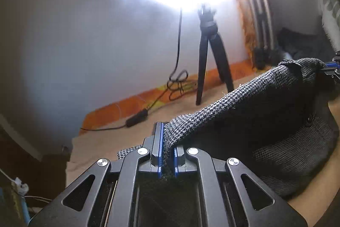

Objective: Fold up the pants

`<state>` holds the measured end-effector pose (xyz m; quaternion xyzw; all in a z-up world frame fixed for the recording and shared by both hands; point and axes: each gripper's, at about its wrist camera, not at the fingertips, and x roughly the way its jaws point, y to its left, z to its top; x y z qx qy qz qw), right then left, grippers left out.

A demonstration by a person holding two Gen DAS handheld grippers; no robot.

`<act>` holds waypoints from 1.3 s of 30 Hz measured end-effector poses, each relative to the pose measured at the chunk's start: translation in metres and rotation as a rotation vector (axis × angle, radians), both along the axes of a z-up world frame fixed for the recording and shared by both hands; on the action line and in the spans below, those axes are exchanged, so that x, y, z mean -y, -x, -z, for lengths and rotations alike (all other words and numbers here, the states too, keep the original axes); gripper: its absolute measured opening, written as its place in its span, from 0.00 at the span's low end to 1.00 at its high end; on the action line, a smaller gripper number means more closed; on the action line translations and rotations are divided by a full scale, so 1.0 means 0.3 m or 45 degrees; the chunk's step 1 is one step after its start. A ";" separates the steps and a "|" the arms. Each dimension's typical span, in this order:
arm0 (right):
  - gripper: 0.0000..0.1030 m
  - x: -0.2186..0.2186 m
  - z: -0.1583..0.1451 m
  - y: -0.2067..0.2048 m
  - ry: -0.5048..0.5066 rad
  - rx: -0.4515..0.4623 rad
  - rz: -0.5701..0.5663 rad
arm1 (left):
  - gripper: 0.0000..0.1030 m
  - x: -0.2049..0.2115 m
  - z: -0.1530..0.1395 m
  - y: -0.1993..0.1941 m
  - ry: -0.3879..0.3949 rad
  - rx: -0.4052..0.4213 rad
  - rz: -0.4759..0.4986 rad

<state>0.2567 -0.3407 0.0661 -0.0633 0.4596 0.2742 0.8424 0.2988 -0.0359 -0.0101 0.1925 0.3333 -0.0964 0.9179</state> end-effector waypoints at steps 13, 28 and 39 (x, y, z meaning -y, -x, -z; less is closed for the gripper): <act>0.08 -0.064 0.240 -0.146 0.105 -0.162 0.019 | 0.25 0.045 0.186 -0.191 -0.155 -0.101 0.024; 0.08 -0.073 0.386 -0.246 0.123 -0.254 0.062 | 0.58 -0.161 0.151 -0.263 -0.330 -0.025 -0.197; 0.35 0.000 0.298 -0.247 0.046 -0.195 0.201 | 0.57 -0.179 0.047 -0.055 -0.190 0.032 -0.153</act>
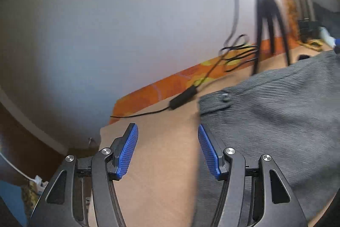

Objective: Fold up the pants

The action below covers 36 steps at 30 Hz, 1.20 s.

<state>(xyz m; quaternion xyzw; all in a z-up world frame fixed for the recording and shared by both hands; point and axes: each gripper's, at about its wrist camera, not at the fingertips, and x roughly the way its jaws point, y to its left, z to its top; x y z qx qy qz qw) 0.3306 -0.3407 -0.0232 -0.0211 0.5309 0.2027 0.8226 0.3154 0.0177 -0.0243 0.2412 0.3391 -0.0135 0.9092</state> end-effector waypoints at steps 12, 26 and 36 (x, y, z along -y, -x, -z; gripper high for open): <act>0.67 0.206 -0.070 0.367 -0.150 -0.177 0.253 | 0.58 0.327 0.017 0.245 0.150 -0.048 0.339; 0.73 0.216 0.040 0.515 -0.606 -0.449 0.542 | 0.57 0.426 0.112 0.207 0.225 -0.153 0.299; 0.74 0.237 0.097 0.486 -0.777 -0.484 0.671 | 0.57 0.419 0.138 0.185 0.315 -0.176 0.266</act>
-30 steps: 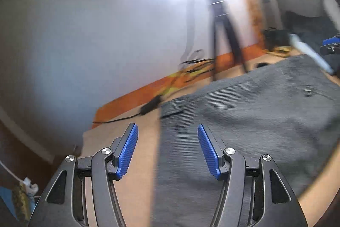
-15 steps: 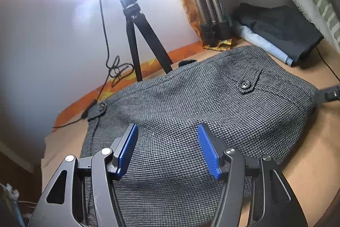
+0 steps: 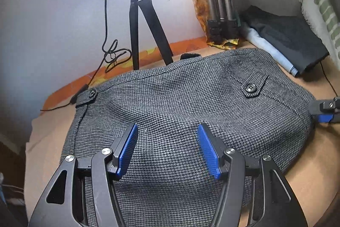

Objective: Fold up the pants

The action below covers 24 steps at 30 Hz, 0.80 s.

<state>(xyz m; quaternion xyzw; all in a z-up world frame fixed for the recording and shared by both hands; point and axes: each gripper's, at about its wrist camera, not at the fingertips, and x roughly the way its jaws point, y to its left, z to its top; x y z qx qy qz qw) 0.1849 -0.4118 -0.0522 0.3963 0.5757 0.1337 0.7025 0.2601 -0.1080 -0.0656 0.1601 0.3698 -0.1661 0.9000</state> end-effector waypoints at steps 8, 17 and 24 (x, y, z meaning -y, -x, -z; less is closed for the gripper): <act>0.74 -0.042 0.001 -0.020 0.031 0.032 0.003 | 0.58 0.043 0.070 -0.034 -0.078 -0.033 0.016; 0.39 -0.062 0.010 -0.034 0.088 0.055 0.012 | 0.57 0.054 0.093 -0.018 -0.113 0.014 0.009; 0.23 -0.064 -0.031 -0.040 0.145 0.112 0.004 | 0.57 0.085 0.072 0.058 -0.114 0.053 0.098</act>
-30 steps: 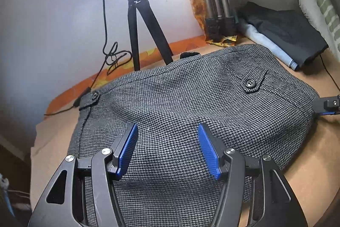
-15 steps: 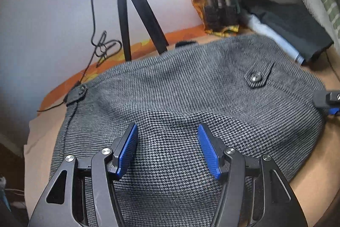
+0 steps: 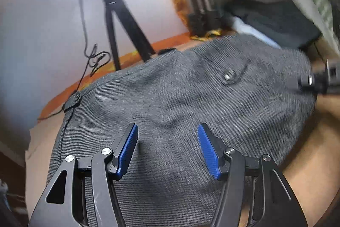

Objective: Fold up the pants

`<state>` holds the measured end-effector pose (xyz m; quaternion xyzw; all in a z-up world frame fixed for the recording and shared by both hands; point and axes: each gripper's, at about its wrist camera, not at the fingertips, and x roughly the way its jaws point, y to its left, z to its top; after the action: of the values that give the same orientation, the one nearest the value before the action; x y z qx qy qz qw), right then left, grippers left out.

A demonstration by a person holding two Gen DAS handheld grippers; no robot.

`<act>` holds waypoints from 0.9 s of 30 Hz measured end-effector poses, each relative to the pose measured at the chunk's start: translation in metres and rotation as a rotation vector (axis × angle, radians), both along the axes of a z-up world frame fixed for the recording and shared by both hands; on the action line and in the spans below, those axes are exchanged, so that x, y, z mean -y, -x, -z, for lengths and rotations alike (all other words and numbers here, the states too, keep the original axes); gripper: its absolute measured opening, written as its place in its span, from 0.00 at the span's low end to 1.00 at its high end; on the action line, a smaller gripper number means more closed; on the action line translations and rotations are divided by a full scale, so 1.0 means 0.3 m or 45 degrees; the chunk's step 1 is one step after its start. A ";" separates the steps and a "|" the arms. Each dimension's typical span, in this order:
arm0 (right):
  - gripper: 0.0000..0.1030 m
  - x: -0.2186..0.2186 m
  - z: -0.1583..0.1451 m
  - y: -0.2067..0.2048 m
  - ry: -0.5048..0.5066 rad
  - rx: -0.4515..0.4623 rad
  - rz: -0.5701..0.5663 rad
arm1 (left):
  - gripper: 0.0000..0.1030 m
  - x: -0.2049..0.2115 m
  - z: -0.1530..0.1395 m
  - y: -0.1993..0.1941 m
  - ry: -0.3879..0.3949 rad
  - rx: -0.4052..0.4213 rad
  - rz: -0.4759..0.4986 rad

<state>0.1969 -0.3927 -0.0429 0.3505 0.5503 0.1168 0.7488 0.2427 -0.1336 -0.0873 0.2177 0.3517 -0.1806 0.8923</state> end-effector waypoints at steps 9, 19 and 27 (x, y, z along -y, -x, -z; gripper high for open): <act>0.17 -0.029 -0.089 0.003 0.053 0.097 -0.041 | 0.56 -0.023 0.001 -0.022 0.054 -0.059 -0.046; 0.13 -0.069 -0.215 0.006 0.125 0.223 -0.102 | 0.56 -0.156 0.001 0.014 0.061 -0.089 -0.145; 0.12 -0.177 -0.336 -0.032 0.277 0.337 -0.198 | 0.56 -0.242 -0.049 0.029 0.181 -0.122 -0.166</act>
<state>0.2065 -0.3396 0.0579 0.2054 0.4818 0.1592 0.8369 0.2341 -0.0611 -0.0725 0.1215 0.3939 -0.1568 0.8975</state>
